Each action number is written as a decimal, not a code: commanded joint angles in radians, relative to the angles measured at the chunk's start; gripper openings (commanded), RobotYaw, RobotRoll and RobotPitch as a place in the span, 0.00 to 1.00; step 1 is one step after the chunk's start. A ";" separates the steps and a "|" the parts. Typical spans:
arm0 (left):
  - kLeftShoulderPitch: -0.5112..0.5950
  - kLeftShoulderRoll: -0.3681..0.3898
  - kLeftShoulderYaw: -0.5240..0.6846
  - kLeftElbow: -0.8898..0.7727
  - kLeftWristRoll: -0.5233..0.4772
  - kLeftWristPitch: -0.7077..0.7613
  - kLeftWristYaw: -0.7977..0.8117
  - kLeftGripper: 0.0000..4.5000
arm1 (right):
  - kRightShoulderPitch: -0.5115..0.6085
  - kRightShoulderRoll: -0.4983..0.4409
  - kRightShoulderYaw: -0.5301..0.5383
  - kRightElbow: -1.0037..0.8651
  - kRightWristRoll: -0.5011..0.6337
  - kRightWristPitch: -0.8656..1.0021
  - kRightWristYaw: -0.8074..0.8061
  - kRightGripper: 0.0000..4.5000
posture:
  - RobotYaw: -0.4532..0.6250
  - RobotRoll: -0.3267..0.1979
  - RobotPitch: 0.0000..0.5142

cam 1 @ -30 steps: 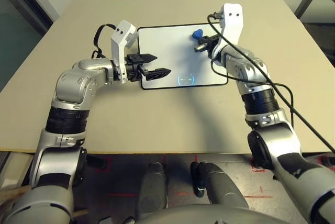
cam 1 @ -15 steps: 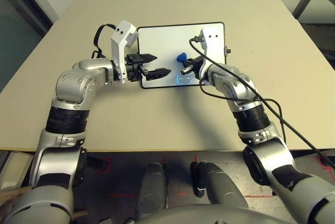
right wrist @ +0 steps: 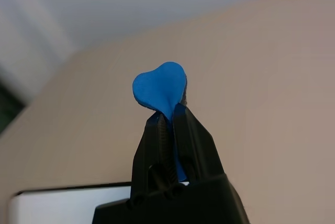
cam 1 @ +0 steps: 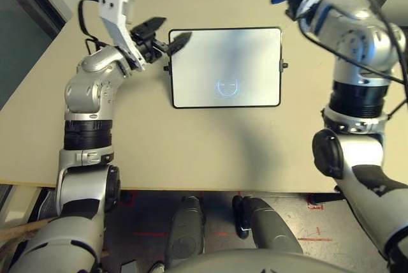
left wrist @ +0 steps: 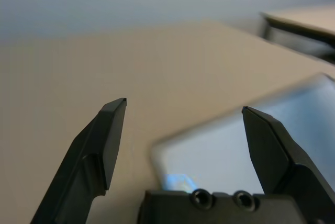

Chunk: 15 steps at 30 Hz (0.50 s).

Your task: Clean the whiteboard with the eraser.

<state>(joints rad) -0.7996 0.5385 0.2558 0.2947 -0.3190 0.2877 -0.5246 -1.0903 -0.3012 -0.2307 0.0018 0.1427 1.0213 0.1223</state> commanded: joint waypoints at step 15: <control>0.063 0.026 0.094 0.277 0.013 -0.165 0.110 1.00 | 0.382 0.009 -0.008 -0.012 -0.005 0.235 -0.059 0.00 | 0.43 0.62 0.26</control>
<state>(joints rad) -0.7573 0.5659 0.3389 0.5449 -0.3108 0.1283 -0.4172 -0.7214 -0.2947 -0.2459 -0.0258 0.1413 1.2532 0.0714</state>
